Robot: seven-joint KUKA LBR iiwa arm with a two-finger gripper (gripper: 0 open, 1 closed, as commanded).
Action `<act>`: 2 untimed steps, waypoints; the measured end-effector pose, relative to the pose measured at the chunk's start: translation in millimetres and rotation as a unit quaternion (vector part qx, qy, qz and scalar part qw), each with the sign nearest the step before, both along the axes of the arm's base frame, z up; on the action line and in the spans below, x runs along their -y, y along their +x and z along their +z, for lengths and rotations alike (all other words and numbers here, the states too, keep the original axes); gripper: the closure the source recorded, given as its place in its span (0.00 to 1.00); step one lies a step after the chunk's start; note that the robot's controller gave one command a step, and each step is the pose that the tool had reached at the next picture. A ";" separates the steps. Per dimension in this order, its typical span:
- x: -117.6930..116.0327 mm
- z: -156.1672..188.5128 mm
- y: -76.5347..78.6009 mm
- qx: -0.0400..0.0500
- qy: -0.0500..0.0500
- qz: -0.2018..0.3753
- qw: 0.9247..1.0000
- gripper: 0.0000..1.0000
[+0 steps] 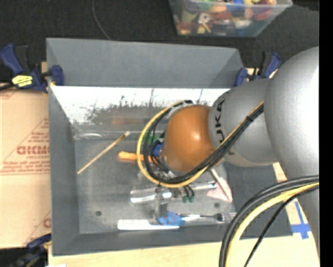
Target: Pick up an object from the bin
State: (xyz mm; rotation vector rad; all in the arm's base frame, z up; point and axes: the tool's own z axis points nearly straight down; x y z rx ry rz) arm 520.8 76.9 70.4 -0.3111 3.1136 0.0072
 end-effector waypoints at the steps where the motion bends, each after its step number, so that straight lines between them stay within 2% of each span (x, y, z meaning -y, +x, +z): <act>1: 0.2 0.7 3.6 -0.002 -0.002 0.033 0.999 1.00; 2: 0.2 0.7 4.1 -0.002 -0.002 0.037 0.999 1.00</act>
Offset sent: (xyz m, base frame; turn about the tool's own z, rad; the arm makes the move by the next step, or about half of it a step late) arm 0.0000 0.0000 0.0000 0.0000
